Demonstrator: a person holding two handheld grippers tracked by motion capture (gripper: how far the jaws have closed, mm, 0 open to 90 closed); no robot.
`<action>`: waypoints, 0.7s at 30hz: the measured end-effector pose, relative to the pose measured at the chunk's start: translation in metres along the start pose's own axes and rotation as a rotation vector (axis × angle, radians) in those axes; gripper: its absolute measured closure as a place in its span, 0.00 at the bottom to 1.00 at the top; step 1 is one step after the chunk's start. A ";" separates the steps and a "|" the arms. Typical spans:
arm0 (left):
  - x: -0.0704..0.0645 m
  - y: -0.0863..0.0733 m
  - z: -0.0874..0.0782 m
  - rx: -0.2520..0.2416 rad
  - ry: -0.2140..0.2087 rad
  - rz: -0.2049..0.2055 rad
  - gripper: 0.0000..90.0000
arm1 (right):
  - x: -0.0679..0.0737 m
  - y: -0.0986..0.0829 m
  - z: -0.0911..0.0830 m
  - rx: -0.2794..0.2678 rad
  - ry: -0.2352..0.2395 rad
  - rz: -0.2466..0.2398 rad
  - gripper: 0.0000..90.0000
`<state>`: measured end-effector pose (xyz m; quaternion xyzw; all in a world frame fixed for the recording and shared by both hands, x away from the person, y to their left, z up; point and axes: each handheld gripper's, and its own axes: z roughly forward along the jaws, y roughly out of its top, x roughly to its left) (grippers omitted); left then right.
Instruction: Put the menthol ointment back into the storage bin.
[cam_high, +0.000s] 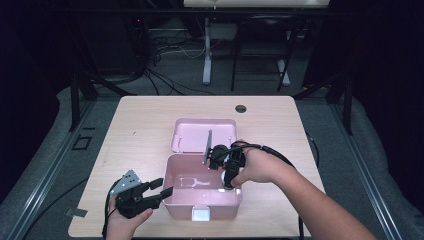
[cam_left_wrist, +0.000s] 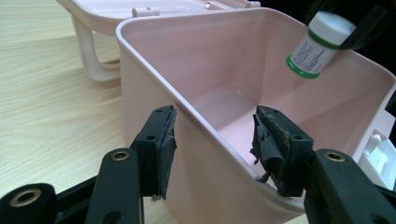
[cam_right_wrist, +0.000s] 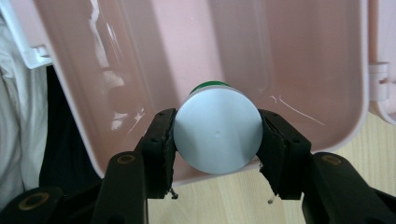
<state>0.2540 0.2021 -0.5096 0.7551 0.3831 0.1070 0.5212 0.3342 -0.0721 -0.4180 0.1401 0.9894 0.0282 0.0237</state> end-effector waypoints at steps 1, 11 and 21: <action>0.000 0.000 0.000 0.000 0.000 0.000 0.54 | 0.000 0.001 0.003 0.000 0.002 -0.001 0.56; 0.000 0.000 0.000 0.002 -0.001 0.002 0.54 | -0.001 0.008 0.024 0.037 0.009 -0.008 0.56; 0.000 0.000 0.001 0.001 -0.004 0.001 0.54 | -0.002 0.012 0.043 0.080 0.000 -0.019 0.56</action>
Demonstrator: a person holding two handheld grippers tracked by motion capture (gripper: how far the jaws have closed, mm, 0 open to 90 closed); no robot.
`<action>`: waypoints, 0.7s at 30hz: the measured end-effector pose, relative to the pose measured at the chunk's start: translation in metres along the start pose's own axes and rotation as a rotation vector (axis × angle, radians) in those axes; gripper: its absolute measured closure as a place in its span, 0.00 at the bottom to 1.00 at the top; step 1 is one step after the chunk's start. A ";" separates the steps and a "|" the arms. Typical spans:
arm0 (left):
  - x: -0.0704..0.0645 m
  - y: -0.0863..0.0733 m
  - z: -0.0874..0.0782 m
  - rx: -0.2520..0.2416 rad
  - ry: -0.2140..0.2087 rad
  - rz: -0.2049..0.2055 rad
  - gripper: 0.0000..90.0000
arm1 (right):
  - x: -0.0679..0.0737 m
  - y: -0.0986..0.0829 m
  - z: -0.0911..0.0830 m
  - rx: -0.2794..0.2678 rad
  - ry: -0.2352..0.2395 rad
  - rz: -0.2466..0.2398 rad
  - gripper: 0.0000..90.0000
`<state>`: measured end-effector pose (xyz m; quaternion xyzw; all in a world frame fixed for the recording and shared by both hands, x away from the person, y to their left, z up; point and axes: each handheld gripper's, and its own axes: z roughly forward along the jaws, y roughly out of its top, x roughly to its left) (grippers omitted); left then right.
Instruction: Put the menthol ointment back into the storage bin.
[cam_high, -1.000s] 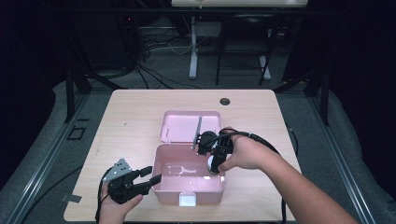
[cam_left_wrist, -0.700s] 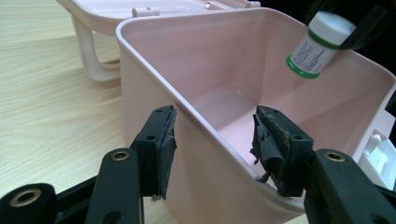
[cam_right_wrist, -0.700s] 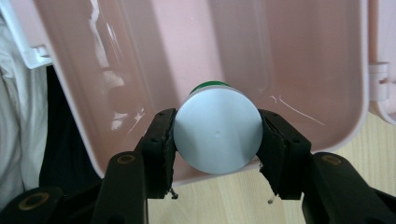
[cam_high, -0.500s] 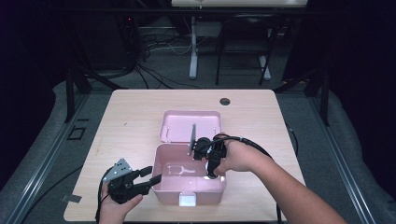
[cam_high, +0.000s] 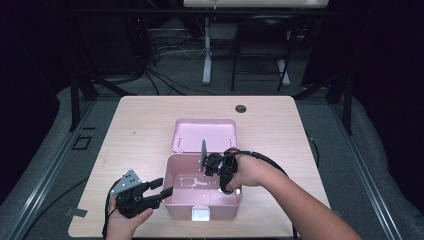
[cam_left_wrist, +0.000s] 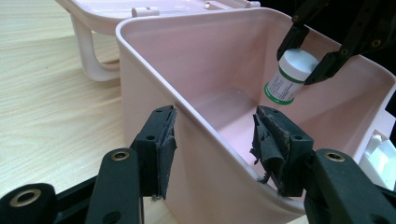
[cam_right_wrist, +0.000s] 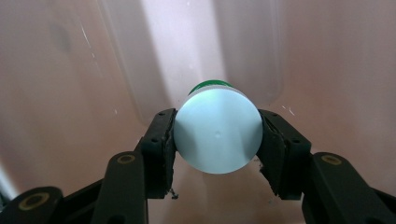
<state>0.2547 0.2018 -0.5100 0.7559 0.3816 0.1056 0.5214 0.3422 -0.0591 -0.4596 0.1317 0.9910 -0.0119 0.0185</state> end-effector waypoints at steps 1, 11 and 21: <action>0.000 0.000 0.000 0.002 0.000 0.001 0.54 | 0.000 0.001 0.002 0.004 0.002 0.001 0.56; 0.000 0.000 0.000 0.002 -0.001 -0.002 0.54 | -0.002 0.004 0.017 0.050 -0.008 0.000 0.56; 0.000 0.000 0.000 0.004 -0.001 0.005 0.54 | 0.000 0.010 0.024 0.062 -0.009 -0.017 0.56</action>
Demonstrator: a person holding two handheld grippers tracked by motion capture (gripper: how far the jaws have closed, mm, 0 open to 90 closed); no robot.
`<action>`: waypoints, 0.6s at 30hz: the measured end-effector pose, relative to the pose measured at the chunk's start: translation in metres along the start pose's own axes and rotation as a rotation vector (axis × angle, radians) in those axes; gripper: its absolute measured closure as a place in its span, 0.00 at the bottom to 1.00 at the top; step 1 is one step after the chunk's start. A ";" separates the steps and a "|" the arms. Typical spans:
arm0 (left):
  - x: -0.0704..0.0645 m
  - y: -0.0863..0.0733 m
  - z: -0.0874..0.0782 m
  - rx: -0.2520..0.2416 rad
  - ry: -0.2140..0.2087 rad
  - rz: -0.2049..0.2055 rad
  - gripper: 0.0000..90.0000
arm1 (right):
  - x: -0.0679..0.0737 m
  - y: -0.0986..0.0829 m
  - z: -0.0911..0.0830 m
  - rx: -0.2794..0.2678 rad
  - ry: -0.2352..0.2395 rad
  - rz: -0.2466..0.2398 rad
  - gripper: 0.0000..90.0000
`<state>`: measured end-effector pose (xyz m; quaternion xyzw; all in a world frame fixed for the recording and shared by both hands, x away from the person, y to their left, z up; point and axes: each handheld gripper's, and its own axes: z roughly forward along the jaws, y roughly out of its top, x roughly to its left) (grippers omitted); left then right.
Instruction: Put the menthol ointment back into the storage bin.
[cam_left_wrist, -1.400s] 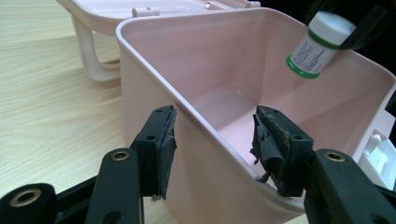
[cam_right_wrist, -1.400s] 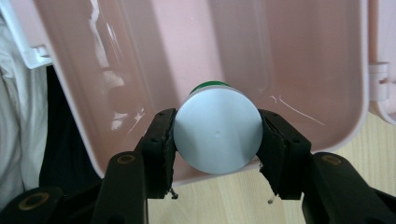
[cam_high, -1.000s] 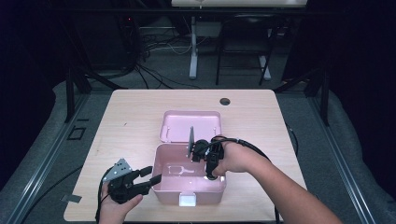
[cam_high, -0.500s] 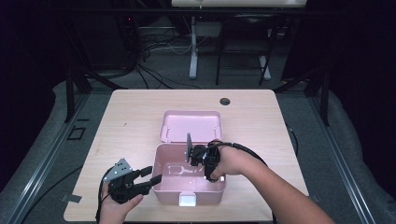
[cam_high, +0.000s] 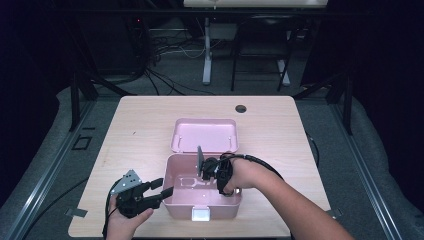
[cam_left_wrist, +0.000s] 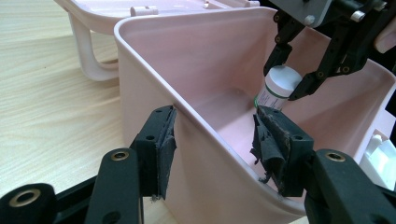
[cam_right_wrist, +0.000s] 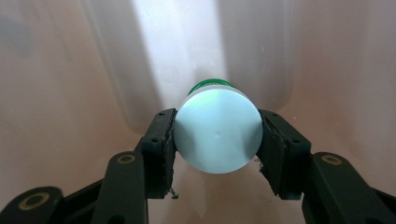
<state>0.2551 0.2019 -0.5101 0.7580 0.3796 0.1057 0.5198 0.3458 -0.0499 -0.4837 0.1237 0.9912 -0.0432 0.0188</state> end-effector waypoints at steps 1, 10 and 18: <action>0.000 0.000 0.000 -0.001 0.000 0.000 0.54 | 0.000 0.000 0.001 -0.002 0.004 -0.002 0.56; 0.000 0.000 0.000 -0.002 -0.001 -0.007 0.54 | 0.001 0.003 0.006 0.029 -0.009 -0.007 0.56; 0.000 0.000 0.001 -0.002 0.000 -0.007 0.54 | 0.002 0.006 0.011 0.033 -0.006 -0.012 0.56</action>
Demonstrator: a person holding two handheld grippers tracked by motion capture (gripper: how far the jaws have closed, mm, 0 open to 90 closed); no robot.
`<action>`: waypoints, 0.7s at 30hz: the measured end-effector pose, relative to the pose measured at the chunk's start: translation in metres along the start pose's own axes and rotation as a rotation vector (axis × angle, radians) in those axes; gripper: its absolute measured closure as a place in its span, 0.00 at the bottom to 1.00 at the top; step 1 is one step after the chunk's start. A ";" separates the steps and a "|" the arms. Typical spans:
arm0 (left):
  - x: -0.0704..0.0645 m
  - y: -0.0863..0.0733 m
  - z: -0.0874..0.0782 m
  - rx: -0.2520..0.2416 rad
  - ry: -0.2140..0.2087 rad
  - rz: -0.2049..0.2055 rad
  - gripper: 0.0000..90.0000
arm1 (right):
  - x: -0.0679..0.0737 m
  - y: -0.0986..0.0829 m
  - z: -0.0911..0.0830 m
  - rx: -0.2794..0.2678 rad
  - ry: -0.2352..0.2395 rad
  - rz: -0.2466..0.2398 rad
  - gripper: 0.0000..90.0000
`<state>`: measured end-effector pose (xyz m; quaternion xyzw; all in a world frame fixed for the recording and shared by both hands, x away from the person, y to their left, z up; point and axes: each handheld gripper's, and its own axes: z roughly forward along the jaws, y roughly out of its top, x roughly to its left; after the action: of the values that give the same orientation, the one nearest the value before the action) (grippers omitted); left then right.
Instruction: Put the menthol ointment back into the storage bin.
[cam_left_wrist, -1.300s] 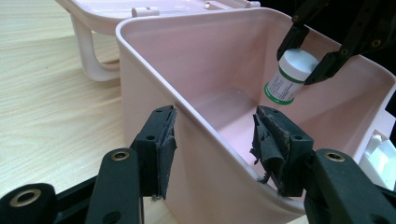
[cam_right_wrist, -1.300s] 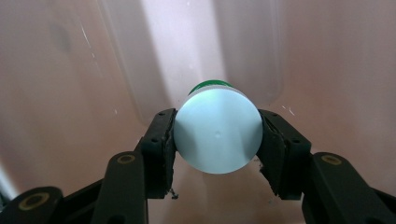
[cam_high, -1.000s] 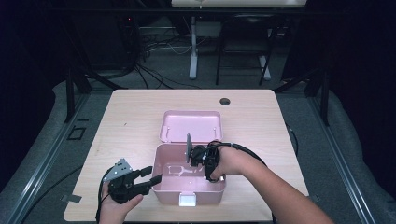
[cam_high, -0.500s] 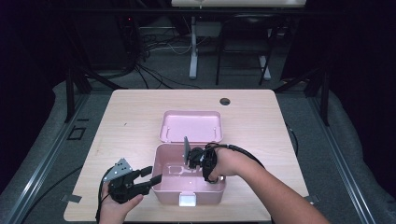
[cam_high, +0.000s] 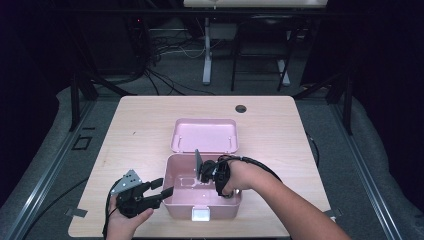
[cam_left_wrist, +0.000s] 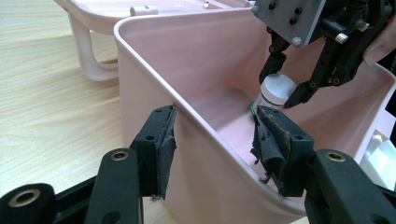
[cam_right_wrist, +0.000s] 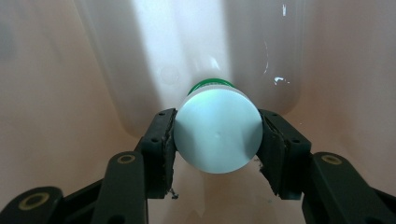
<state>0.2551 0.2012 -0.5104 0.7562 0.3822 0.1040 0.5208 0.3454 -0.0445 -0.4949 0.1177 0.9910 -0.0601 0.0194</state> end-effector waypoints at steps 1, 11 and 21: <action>0.000 0.000 0.000 0.000 0.000 0.001 0.54 | 0.000 0.000 0.000 0.002 -0.005 0.000 0.56; 0.000 0.000 0.000 0.000 -0.001 0.002 0.54 | 0.002 0.001 0.004 0.018 -0.017 -0.019 0.56; 0.000 0.000 0.000 0.000 0.000 0.000 0.54 | 0.002 0.001 0.004 0.030 -0.037 -0.045 0.56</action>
<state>0.2554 0.2011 -0.5106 0.7562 0.3822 0.1038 0.5209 0.3436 -0.0433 -0.4995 0.0944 0.9919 -0.0775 0.0345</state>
